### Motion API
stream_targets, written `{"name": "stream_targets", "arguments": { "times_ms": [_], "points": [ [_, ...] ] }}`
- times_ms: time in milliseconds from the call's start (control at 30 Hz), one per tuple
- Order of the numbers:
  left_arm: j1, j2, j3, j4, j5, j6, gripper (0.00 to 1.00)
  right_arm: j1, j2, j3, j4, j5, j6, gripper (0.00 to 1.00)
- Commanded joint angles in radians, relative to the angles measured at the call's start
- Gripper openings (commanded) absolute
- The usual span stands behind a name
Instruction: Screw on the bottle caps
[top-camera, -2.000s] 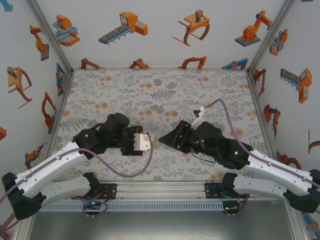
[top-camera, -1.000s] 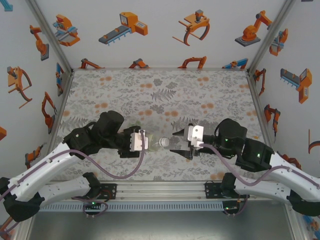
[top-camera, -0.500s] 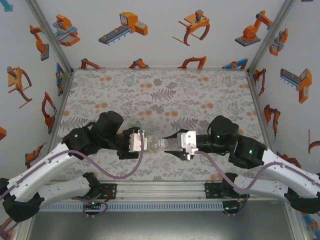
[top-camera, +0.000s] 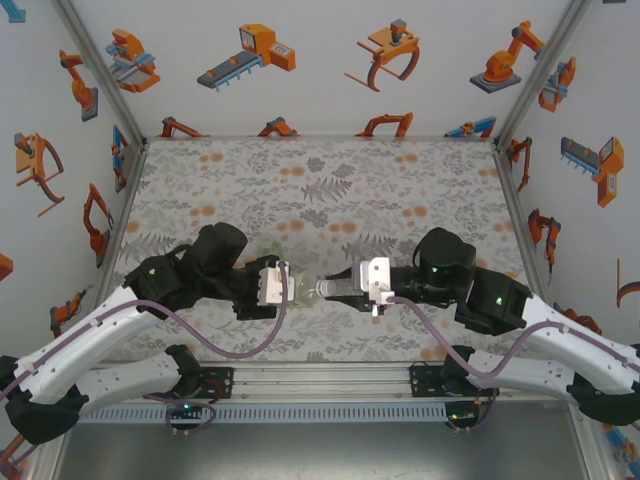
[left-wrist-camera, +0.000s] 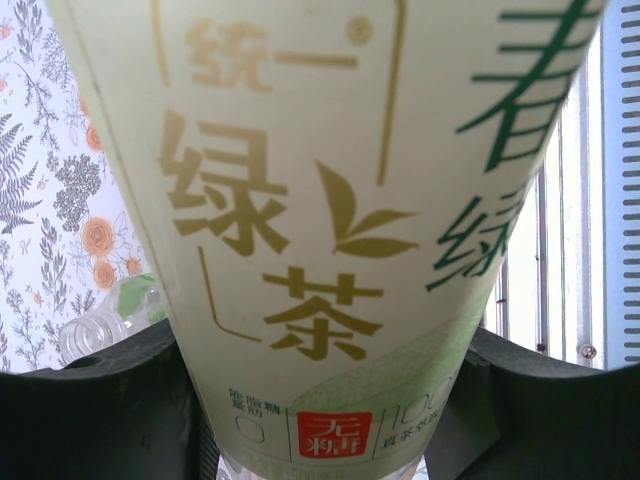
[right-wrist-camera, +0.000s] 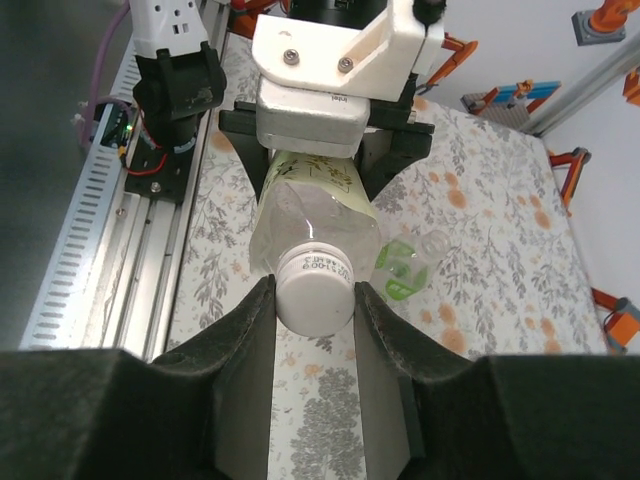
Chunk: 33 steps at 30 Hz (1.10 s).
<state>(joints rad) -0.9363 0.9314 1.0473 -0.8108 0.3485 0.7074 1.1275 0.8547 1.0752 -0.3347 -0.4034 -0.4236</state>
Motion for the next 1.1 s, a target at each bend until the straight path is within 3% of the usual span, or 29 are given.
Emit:
{"name": "stream_targets", "arguments": {
  "times_ms": [0, 133, 367, 567, 667, 800, 933, 1067],
  "points": [
    [-0.006, -0.014, 0.031, 0.009, 0.005, -0.002, 0.0, 0.003, 0.012, 0.022, 0.007, 0.043, 0.167, 0.15],
    [-0.006, -0.02, 0.025, 0.032, -0.024, 0.006, 0.0, 0.005, 0.013, -0.003, 0.034, 0.209, 0.528, 0.03],
    [-0.006, -0.002, 0.013, 0.091, -0.087, 0.022, 0.0, 0.004, 0.003, -0.07, -0.017, 0.548, 1.309, 0.0],
    [-0.006, 0.011, 0.01, 0.126, -0.117, 0.042, 0.0, 0.004, -0.021, -0.125, -0.039, 0.596, 1.79, 0.0],
    [-0.006, 0.015, 0.011, 0.133, -0.112, 0.049, 0.0, 0.004, -0.008, -0.114, -0.025, 0.576, 1.829, 0.01],
    [-0.007, 0.019, 0.009, 0.135, -0.105, 0.052, 0.0, 0.004, -0.008, -0.091, -0.037, 0.568, 1.783, 0.22],
    [-0.007, 0.014, 0.007, 0.131, -0.096, 0.049, 0.0, 0.005, -0.04, -0.033, -0.105, 0.623, 1.598, 0.54],
    [-0.007, 0.014, 0.0, 0.129, -0.085, 0.046, 0.0, 0.005, -0.084, 0.004, -0.096, 0.618, 1.33, 0.65]
  ]
}}
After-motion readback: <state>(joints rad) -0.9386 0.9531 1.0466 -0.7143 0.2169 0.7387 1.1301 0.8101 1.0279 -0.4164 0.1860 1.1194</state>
